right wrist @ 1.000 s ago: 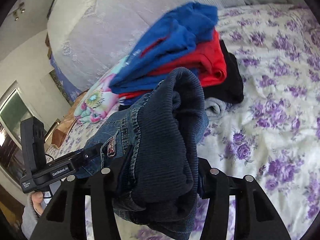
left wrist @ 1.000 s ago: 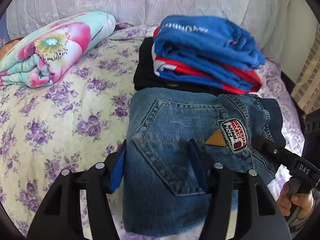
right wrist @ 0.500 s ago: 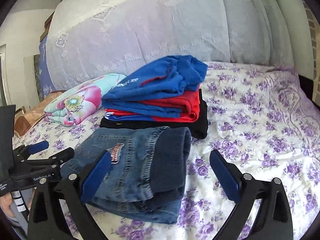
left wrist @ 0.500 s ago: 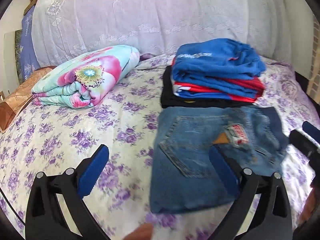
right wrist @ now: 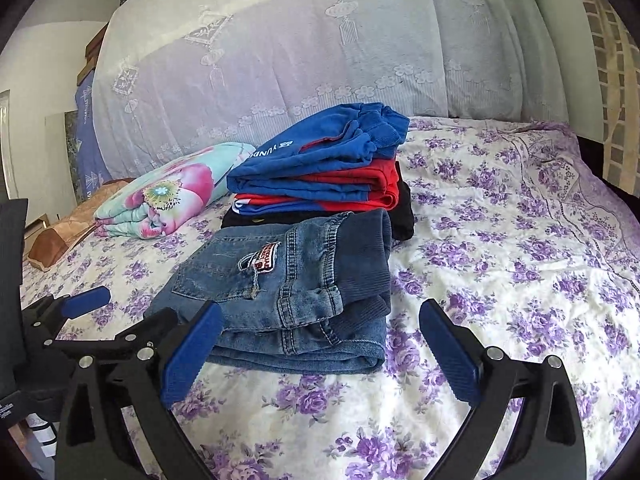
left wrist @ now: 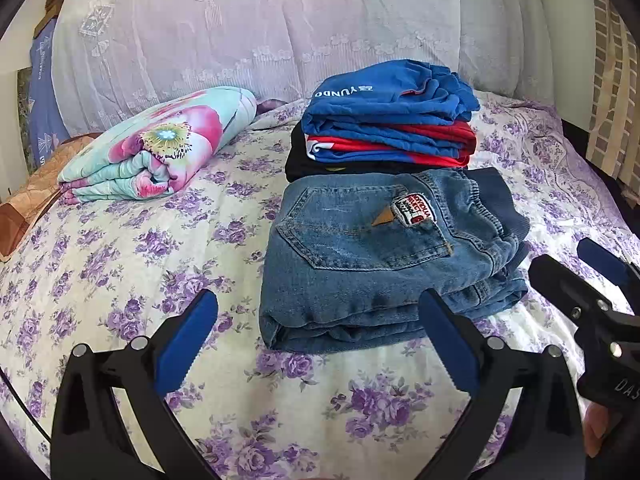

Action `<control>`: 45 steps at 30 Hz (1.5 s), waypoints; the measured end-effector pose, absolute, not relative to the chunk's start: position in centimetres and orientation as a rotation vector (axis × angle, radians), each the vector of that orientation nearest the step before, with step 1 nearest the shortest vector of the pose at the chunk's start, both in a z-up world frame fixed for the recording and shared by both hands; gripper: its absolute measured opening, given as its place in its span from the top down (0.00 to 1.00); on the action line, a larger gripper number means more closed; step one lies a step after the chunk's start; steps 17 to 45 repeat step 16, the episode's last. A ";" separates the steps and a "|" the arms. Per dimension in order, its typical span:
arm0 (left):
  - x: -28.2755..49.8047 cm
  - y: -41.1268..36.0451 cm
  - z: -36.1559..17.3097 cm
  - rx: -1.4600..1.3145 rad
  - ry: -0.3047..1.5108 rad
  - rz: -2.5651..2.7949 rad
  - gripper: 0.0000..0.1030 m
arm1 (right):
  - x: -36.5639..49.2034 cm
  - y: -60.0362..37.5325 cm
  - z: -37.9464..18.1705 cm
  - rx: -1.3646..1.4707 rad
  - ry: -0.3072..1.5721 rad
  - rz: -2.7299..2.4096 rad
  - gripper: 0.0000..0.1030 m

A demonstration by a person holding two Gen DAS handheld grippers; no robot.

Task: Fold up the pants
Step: 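Open the right tool and release the jeans next to the stack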

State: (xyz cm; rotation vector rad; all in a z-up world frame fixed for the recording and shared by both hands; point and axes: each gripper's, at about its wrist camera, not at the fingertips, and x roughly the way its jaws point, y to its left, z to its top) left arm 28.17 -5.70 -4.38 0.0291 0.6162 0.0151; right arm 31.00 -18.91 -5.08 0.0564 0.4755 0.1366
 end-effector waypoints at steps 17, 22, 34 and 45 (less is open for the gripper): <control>28.0 -5.1 -4.3 0.036 0.592 0.052 0.05 | 30.5 -19.1 -5.1 0.080 0.464 0.150 0.04; 28.0 -5.1 -4.3 0.036 0.592 0.052 0.05 | 30.5 -19.1 -5.1 0.080 0.464 0.150 0.04; 28.0 -5.1 -4.3 0.036 0.592 0.052 0.05 | 30.5 -19.1 -5.1 0.080 0.464 0.150 0.04; 28.0 -5.1 -4.3 0.036 0.592 0.052 0.05 | 30.5 -19.1 -5.1 0.080 0.464 0.150 0.04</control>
